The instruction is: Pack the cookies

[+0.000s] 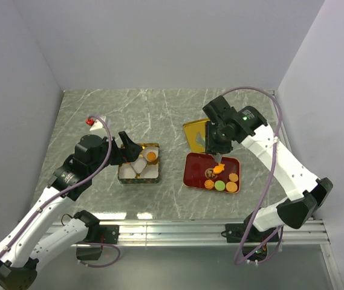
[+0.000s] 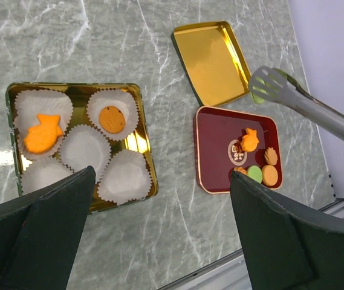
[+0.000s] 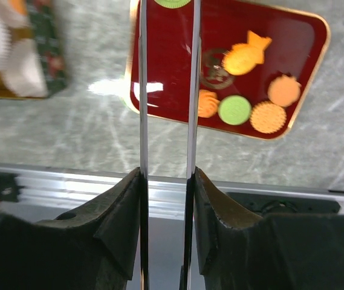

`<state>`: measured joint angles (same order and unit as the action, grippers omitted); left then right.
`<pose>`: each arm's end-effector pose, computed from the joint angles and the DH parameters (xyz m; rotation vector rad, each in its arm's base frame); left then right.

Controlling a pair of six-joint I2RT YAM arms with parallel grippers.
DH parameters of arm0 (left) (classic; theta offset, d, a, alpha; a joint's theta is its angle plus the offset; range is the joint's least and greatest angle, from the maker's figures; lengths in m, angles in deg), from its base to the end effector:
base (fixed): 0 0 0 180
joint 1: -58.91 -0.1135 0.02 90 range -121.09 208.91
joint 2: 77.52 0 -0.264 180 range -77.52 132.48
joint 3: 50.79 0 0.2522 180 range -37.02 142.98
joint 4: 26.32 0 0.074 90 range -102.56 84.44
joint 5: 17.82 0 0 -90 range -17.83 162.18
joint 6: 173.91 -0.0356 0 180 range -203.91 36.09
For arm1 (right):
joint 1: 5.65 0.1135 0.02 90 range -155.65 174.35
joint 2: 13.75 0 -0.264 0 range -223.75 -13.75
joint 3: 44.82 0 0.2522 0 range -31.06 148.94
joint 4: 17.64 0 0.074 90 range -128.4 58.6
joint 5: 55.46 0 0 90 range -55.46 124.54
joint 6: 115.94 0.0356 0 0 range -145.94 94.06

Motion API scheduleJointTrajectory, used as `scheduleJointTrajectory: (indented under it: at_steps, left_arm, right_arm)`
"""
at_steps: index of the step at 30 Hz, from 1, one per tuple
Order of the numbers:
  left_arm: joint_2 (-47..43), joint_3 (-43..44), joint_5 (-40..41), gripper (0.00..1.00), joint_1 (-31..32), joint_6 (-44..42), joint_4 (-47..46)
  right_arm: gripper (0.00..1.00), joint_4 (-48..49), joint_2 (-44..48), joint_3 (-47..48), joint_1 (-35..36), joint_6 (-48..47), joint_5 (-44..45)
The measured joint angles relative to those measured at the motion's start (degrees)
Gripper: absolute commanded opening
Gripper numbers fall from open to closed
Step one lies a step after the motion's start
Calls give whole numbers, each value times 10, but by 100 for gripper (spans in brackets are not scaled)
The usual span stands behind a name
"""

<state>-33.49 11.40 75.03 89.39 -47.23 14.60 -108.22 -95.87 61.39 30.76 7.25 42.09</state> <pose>0.1481 -0.0851 0.3332 -0.1438 2.0329 -0.7071 0.2101 0.1492 0.3777 -0.0392 2.7253 0.1760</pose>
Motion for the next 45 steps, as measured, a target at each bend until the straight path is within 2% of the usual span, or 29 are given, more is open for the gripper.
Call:
scheduleJointTrajectory:
  at_steps: [9, 16, 22, 36, 45]
  left_arm:
    - [-1, 0, -2, 99, 0, 22, 0]
    - [-17, 1, 4, 99, 0, 24, 5]
    - [-60, 11, 22, 99, 0, 24, 14]
    - [-95, 17, 47, 99, 0, 26, 40]
    - [-94, 17, 47, 100, 0, 26, 40]
  right_arm:
    - [42, 9, -11, 63, 54, 9, -50]
    - [42, 34, -121, 158, 127, 17, -93]
    - [41, 51, -206, 214, 160, 16, -115]
    - [40, 80, -284, 224, 176, 2, -157]
    - [40, 97, -300, 223, 177, -1, -160]
